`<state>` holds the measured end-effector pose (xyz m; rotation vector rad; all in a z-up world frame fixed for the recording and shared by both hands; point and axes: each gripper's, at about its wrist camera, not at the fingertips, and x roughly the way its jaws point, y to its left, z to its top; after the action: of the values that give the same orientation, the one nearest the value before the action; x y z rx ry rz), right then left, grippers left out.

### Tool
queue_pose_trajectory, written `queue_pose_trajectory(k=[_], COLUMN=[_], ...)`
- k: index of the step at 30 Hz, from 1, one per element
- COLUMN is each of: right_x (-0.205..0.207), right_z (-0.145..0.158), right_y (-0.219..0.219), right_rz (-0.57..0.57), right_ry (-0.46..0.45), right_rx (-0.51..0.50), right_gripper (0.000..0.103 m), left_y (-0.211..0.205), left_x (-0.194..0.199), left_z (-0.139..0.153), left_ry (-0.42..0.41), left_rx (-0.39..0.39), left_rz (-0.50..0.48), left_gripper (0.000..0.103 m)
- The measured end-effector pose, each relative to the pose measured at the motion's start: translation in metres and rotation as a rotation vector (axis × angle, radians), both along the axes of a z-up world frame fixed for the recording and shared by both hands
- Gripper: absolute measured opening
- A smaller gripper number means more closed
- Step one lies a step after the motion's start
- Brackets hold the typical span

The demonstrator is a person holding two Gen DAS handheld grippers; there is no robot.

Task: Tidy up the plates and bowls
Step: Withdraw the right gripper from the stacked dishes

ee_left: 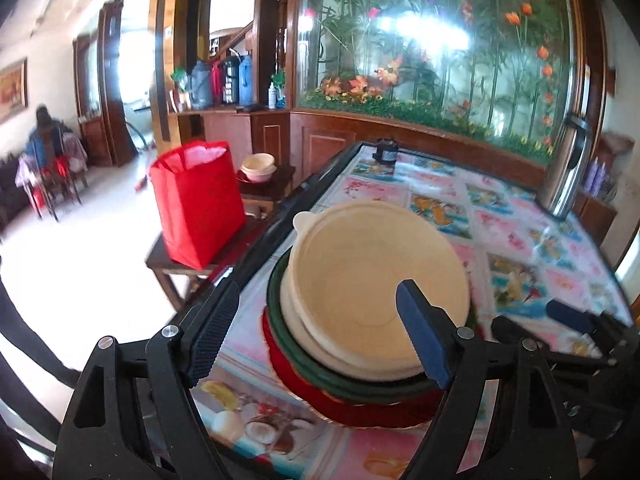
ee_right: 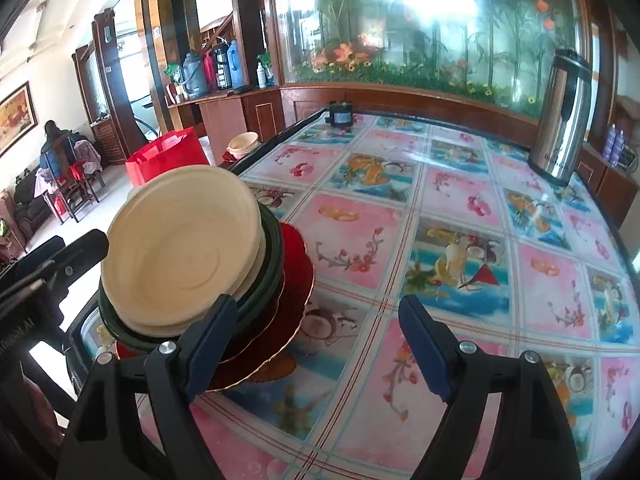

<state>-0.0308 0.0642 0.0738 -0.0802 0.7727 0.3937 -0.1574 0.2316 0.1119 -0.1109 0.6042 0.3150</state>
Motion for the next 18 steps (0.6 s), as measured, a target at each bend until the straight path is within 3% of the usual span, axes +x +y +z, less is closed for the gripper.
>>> queue_pose_trajectory(k=[2,9,18], right_x=[-0.001,-0.007,-0.007], right_z=[0.000,0.002,-0.004], right_y=[0.000,0.006,0.012], right_rz=[0.003,0.018,0.039], right_ry=[0.003,-0.007,0.004], right_rx=[0.008,0.000,-0.010], right_gripper=[0.083,0.083,0.083], left_y=[-0.002,0.004,-0.003], left_x=[-0.001,-0.001,0.000], left_z=[-0.001,-0.004,-0.005], left_ry=[0.005,-0.001,0.011], left_rx=[0.024,-0.042,0.026], left_rz=[-0.002,-0.047,-0.052], left_gripper=[0.082,0.082,0.082])
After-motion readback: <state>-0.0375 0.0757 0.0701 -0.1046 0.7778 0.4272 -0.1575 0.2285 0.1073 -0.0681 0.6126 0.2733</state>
